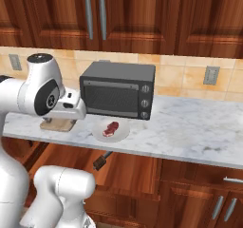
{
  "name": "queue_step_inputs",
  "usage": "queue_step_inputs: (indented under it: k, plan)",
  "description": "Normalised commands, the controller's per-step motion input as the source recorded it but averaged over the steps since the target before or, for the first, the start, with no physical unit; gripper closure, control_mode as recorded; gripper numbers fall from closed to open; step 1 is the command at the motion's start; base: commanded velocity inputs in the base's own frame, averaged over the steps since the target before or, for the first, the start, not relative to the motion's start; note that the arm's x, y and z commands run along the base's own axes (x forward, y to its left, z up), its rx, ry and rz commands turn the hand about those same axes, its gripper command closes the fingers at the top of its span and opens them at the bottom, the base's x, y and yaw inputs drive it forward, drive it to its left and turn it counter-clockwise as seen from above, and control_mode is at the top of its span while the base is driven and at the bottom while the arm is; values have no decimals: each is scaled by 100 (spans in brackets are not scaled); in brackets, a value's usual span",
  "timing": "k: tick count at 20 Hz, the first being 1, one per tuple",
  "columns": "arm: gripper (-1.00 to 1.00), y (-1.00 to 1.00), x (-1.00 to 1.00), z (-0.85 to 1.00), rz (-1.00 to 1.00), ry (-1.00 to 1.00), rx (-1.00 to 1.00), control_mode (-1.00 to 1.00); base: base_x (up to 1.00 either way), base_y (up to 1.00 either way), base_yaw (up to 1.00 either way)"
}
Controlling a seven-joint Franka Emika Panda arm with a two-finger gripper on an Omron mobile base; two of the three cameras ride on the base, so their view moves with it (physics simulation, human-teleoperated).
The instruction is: Pick up the knife from the drawer and place it on the cutting board. Then place the meat from the plate to the cutting board.
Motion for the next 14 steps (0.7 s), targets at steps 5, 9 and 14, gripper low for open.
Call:
queue_step_inputs:
  k: [5,9,14]
  plan:
    - [-100,0,-40,0,0,0,0,100,-14,0,0]
    - [-100,0,0,0,0,0,0,100,-93,0,0]
    - [-100,0,0,0,0,0,0,100,-99,0,0]
